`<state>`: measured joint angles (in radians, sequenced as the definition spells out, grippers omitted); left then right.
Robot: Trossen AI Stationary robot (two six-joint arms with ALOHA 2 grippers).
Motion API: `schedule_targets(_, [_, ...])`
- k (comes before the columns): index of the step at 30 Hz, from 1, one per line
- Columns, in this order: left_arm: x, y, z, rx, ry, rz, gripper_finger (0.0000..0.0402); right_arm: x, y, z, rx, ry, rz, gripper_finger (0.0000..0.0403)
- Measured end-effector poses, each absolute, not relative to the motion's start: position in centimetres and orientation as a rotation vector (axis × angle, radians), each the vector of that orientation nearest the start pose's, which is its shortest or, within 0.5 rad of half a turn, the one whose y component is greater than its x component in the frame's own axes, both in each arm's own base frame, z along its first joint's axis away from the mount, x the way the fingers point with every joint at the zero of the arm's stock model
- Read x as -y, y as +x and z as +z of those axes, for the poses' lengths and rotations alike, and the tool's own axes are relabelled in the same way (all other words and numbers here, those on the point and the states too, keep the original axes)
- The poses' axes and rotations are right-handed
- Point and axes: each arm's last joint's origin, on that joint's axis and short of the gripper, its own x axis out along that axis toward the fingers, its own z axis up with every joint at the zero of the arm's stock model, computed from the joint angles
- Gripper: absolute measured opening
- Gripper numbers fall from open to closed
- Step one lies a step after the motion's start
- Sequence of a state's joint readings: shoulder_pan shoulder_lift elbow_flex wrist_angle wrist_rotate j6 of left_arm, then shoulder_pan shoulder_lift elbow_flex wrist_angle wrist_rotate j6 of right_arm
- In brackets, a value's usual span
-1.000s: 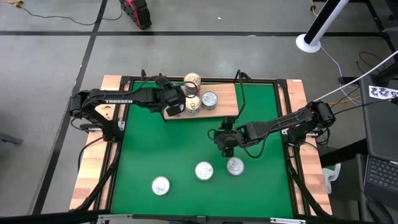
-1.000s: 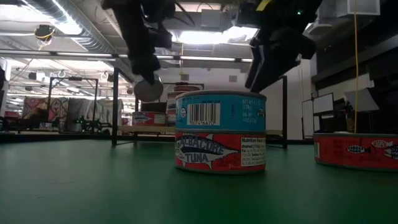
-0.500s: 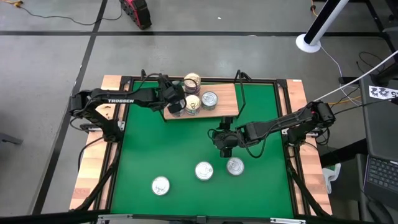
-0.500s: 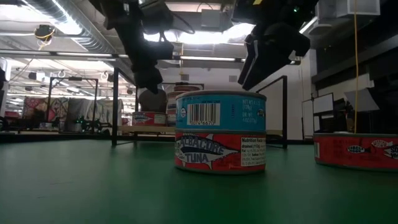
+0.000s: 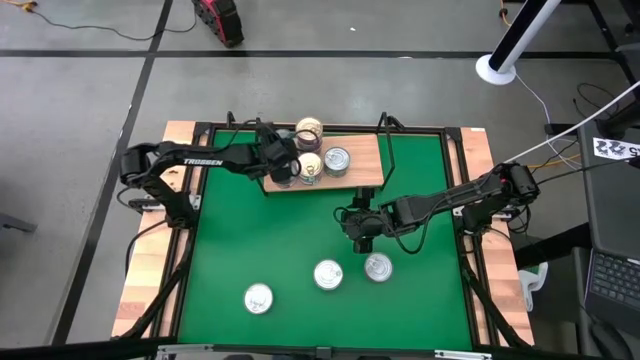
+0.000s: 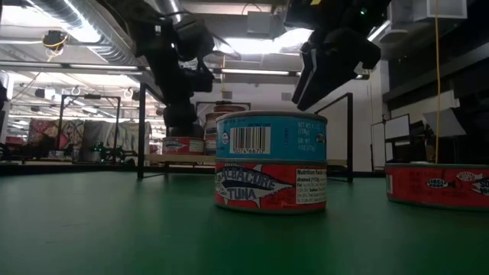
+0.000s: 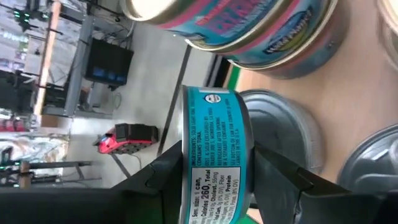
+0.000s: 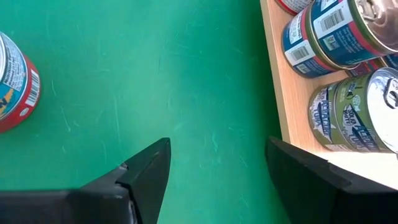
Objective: Stack canned seafood by type on shelf
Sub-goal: Stack the yellow-blue tuna can on top of the yellow-blue tuna can on the shelf
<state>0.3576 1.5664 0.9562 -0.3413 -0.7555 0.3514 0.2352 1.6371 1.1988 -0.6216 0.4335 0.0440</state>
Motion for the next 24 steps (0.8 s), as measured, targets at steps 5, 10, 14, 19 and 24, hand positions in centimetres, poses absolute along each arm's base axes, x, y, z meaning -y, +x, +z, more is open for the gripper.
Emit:
schedule_targets(5, [-12.62,28.24,19.87,-1.173,0.511,0.824,0.0154,-6.53,32.45,23.53,-0.997,-0.308,-0.201,0.0260])
schedule_targets(10, [-12.64,28.30,19.74,-1.181,0.518,0.820,0.0154,-6.53,32.45,23.53,-0.997,-0.308,-0.201,0.0260])
schedule_targets(14, [-12.64,28.30,19.74,-1.172,0.504,0.829,0.0155,-6.53,32.45,23.53,-0.997,-0.308,-0.201,0.0260])
schedule_targets(19, [-12.58,28.32,19.73,-1.171,0.501,0.825,0.0155,-6.53,32.45,23.53,-0.997,-0.308,-0.201,0.0260])
schedule_targets(24, [-12.26,28.47,19.73,-1.169,0.512,0.811,0.0155,-6.52,32.45,23.52,-0.997,-0.309,-0.201,0.0260])
